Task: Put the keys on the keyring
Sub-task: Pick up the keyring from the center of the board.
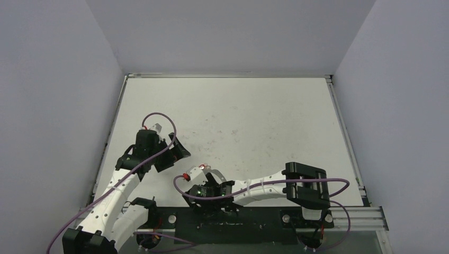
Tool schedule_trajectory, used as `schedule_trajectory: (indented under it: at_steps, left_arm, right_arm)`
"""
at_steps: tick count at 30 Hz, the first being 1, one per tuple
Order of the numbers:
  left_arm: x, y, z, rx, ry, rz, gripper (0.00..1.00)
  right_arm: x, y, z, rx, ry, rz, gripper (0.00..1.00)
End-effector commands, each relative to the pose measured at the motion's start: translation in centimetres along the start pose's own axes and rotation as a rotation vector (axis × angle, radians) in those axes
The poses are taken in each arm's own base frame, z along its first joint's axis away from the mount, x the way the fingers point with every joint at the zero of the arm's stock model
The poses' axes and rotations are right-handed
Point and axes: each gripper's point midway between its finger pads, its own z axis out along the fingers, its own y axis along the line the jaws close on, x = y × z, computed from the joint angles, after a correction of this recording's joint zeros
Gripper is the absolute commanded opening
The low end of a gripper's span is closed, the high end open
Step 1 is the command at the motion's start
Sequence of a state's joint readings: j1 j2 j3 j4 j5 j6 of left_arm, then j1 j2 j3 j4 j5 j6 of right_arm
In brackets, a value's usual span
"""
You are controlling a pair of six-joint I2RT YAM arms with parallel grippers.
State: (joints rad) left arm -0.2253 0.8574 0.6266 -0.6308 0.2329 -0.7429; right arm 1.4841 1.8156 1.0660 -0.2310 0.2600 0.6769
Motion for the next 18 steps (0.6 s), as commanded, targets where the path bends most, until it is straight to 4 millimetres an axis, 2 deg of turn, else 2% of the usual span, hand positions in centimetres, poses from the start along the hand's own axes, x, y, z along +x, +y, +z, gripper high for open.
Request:
schedule_trajectory:
  at_steps: [1,6,12,18]
  left_arm:
    - [-0.5,-0.7,0.3,0.043,-0.014,0.017,0.96]
    - [-0.5,-0.8,0.3,0.044,-0.013,0.017,0.96]
    - [-0.5,-0.8,0.2,0.046,-0.015,0.017,0.96]
    - [-0.3,-0.6,0.3,0.042,-0.012,0.009,0.96]
  right_arm:
    - [-0.7,0.0,-1.2,-0.033,-0.012,-0.013,0.82]
    - [-2.2,0.8,-2.5,-0.054,-0.057,-0.001,0.80]
    - [-2.7,2.4,-2.9,-0.059,-0.061,0.011,0.78]
    - [-2.3,3.2,-2.3,-0.039,-0.051,0.032,0.63]
